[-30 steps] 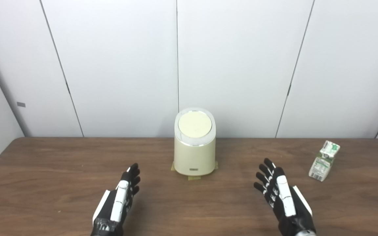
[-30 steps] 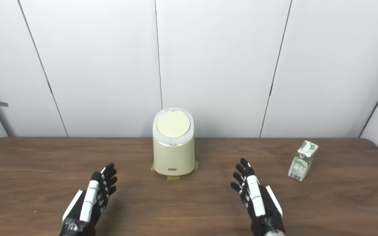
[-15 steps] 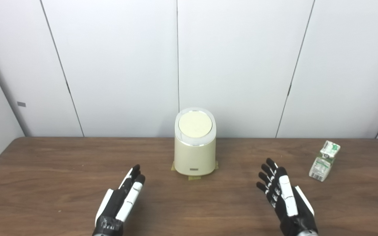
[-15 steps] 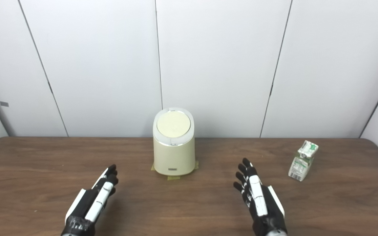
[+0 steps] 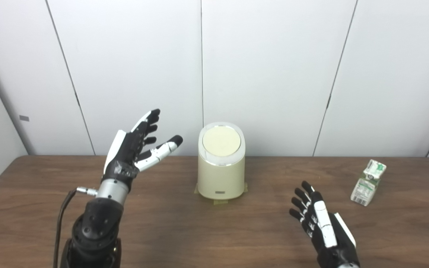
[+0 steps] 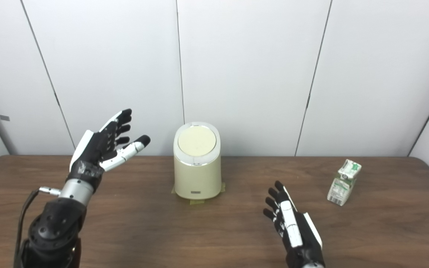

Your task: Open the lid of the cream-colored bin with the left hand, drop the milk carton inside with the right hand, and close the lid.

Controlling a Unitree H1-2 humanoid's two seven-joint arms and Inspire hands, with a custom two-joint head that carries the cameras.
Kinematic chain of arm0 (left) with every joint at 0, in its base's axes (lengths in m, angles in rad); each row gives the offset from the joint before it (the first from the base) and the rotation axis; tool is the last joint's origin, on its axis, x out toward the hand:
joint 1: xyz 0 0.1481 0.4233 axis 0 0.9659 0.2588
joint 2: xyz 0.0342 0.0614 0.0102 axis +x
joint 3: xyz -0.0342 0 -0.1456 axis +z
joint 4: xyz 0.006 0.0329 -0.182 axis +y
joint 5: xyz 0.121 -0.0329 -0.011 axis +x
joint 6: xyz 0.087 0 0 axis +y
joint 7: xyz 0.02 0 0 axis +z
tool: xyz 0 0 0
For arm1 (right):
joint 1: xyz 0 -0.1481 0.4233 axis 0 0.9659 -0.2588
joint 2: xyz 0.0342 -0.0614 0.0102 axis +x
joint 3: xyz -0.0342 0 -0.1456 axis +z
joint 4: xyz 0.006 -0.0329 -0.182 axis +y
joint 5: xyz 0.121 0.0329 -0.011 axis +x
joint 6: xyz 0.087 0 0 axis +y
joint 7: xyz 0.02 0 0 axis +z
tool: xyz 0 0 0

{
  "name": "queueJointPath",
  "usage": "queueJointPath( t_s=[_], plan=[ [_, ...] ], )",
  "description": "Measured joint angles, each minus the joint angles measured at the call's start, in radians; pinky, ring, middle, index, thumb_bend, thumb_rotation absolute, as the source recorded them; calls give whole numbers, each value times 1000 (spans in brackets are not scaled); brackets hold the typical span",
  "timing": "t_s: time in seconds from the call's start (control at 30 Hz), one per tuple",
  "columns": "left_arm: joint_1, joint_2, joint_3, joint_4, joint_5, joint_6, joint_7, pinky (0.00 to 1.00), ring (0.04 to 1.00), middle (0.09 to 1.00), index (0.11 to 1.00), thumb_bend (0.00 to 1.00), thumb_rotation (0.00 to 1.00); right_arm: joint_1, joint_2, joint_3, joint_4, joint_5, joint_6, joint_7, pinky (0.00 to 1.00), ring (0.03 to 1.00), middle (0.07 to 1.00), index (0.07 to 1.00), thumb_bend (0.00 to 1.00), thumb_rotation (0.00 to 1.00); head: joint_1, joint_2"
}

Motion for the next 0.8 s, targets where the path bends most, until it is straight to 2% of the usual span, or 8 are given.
queueJointPath(
  t_s=[0.1, 0.27, 0.37, 0.57, 0.7, 0.8],
  plan=[
    [-58, -19, 5, 64, 80, 0, -43, 768, 886, 931, 936, 795, 340, 0, 4, -3, 1, 0, 0, -2, 890, 940, 952, 989, 664, 912, 8, 0],
    [-177, -33, -34, 217, 161, 0, -45, 683, 852, 925, 935, 854, 211, -2, 4, -3, 8, 2, 0, 1, 892, 941, 957, 1000, 683, 912, 6, -2],
    [-246, -34, -78, 333, 168, 0, -1, 657, 845, 918, 929, 863, 162, -2, 8, -2, 11, 1, 0, 0, 883, 933, 951, 996, 688, 901, 3, -3],
    [-302, -36, -156, 509, 168, -12, 100, 644, 853, 932, 916, 889, 104, -6, 14, -3, 21, -4, -5, -6, 874, 931, 947, 999, 684, 899, 2, -12],
    [-321, -36, -192, 593, 166, -27, 165, 732, 919, 963, 894, 903, 67, -7, 14, -9, 39, -4, -7, -7, 869, 915, 939, 997, 690, 892, -2, -17],
    [-333, -35, -222, 637, 168, -63, 225, 755, 906, 947, 877, 918, 44, -8, 14, -15, 39, -4, -10, -7, 885, 918, 936, 997, 694, 891, 3, -17]
  ],
)
